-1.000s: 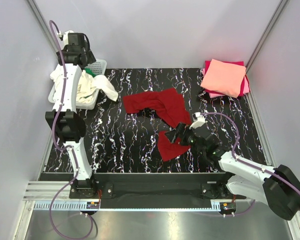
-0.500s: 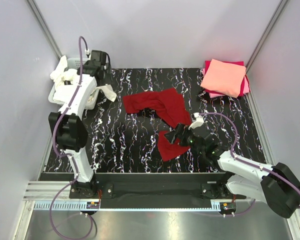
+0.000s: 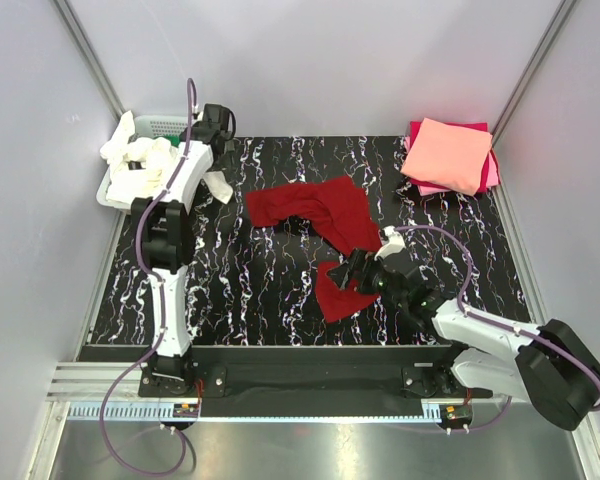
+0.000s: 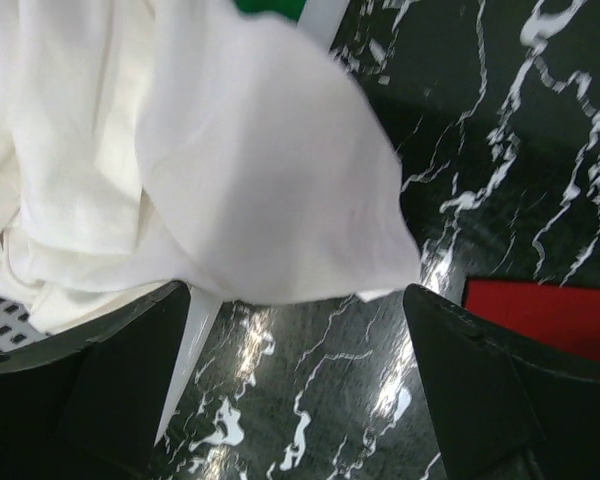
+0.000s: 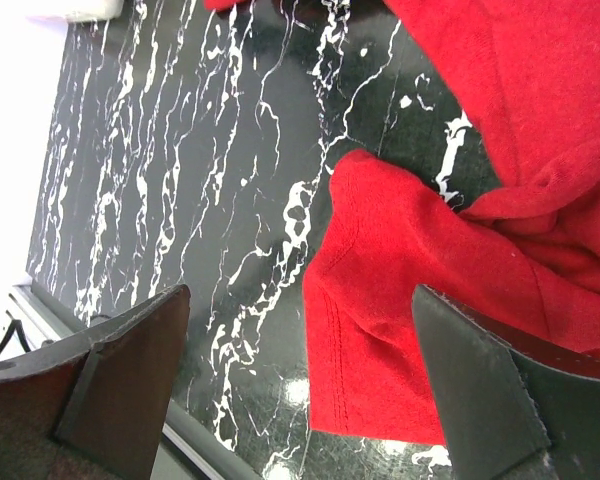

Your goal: Fold and stack the t-shirts

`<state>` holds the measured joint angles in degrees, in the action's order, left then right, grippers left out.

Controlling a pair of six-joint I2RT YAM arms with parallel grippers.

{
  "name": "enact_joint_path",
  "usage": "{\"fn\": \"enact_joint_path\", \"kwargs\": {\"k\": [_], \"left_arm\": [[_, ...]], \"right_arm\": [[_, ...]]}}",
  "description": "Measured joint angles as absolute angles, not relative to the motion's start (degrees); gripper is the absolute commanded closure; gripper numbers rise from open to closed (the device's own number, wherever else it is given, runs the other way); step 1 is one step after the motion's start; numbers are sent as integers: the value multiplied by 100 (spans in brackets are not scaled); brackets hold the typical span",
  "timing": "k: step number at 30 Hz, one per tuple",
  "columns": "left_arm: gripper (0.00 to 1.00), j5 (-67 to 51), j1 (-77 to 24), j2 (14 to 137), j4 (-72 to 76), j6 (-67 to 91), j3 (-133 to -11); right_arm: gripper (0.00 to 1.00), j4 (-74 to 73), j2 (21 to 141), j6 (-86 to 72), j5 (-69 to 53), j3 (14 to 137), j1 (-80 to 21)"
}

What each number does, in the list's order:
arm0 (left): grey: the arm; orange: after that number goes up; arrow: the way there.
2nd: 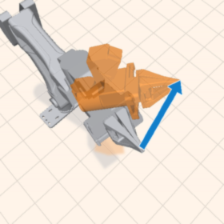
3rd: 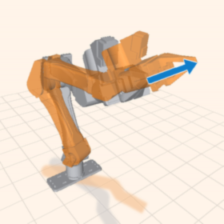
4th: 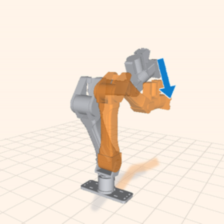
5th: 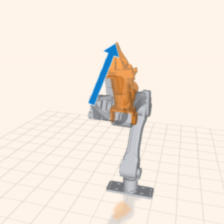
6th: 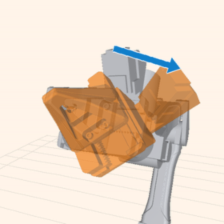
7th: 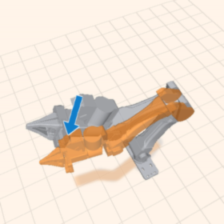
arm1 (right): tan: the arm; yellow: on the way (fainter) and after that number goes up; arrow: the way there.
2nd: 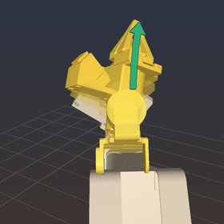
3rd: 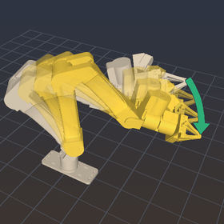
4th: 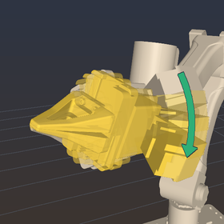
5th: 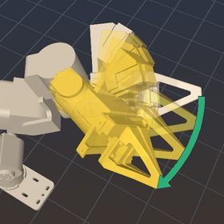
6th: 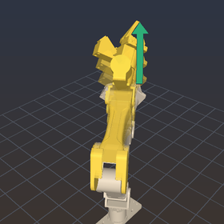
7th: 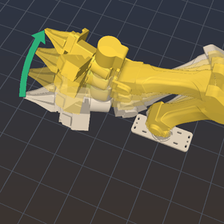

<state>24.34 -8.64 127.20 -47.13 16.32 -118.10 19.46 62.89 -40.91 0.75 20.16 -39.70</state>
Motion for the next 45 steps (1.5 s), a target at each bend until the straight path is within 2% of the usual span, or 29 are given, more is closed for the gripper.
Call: {"fn": "enact_joint_path", "kwargs": {"k": [3, 7, 12, 13, 14, 16, 18, 23, 24, 26, 27, 38, 39, 40, 41, 42, 45], "left_arm": [[22, 2456, -864, 13019, -4698, 1577, -12409], [32, 2456, -864, 13146, -4698, 1525, -12634], [34, 2458, -840, 13229, -4709, 1496, -12639], [38, 2458, -832, 13255, -4709, 1496, -12639], [50, 2473, -821, 13275, -4705, 1479, -12639], [64, 2504, -801, 13277, -4689, 1490, -12639], [72, 2504, -768, 13286, -4681, 1461, -12639], [73, 2467, -722, 13301, -4685, 1459, -12639], [81, 2467, -718, 13301, -4683, 1459, -12639], [91, 2464, -701, 13303, -4685, 1468, -12639], [100, 2458, -681, 13305, -4685, 1474, -12639], [100, 2410, -495, 13244, -4657, 1500, -12615], [96, 2421, -473, 13187, -4652, 1505, -12584], [84, 2436, -449, 13104, -4646, 1507, -12538], [65, 2451, -412, 13002, -4657, 1503, -12499], [39, 2464, -370, 12897, -4657, 1494, -12484], [16, 2515, -235, 12582, -4600, 1570, -12444]], "right_arm": [[0, 1949, 6375, -4082, 3, 2032, -3970], [0, 1949, 6416, -4077, -75, 2034, -3970], [0, 1953, 6431, -4077, -113, 2034, -3970], [0, 1955, 6431, -4077, -115, 2034, -3970], [0, 1959, 6431, -4077, -115, 2036, -3970], [0, 1968, 6431, -4077, -117, 2034, -3970], [0, 1970, 6431, -4077, -117, 2034, -3970], [0, 1986, 6440, -4077, -117, 2036, -3970], [0, 1986, 6447, -4077, -117, 2036, -3970], [0, 1986, 6455, -4077, -117, 2036, -3970], [0, 1986, 6458, -4077, -117, 2036, -3970], [0, 1986, 6458, -4077, -117, 2036, -3970], [0, 1986, 6458, -4077, -117, 2036, -3970], [0, 1988, 6458, -4077, -117, 2036, -3970], [0, 1988, 6460, -4077, -119, 2036, -3970], [0, 1988, 6464, -4077, -119, 2036, -3970], [0, 1988, 6475, -4075, -119, 2040, -3970]]}}
